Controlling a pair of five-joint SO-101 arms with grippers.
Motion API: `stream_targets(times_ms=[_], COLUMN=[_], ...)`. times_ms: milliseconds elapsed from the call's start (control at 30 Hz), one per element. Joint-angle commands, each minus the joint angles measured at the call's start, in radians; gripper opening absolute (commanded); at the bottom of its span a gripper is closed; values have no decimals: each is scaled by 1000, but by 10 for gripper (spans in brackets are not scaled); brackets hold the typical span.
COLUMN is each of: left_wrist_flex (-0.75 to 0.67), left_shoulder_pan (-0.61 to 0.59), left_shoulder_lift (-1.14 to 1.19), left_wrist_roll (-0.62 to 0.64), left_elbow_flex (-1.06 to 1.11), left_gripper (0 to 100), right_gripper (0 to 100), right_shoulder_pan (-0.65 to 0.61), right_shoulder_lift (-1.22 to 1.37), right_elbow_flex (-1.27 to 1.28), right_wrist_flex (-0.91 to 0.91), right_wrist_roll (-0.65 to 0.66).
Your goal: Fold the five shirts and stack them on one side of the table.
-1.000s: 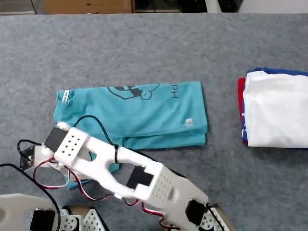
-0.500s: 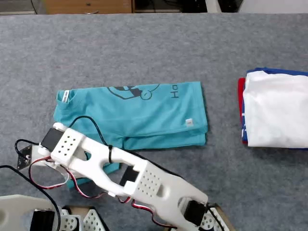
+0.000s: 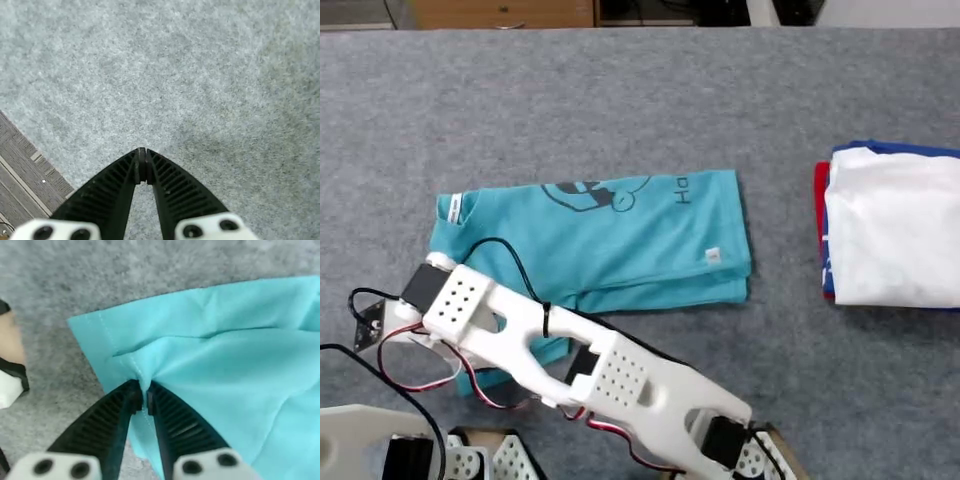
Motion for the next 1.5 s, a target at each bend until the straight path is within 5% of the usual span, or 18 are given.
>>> stream_targets(times_ms=[0, 567, 1467], left_wrist_flex=[-12, -12, -12], left_shoulder_pan=[-8, -5, -6], left_shoulder_lift=[-10, -8, -7], left_wrist_roll=[-9, -9, -9], left_elbow_flex=[-29, -29, -28], left_gripper=[21, 21, 21], right_gripper=[2, 64, 2], right_shoulder_pan=[-10, -28, -45], right_shoulder_lift=[-107, -174, -180], right_elbow_flex=[-44, -10, -147], right_wrist_flex=[23, 23, 21], right_wrist_roll=[-2, -5, 0])
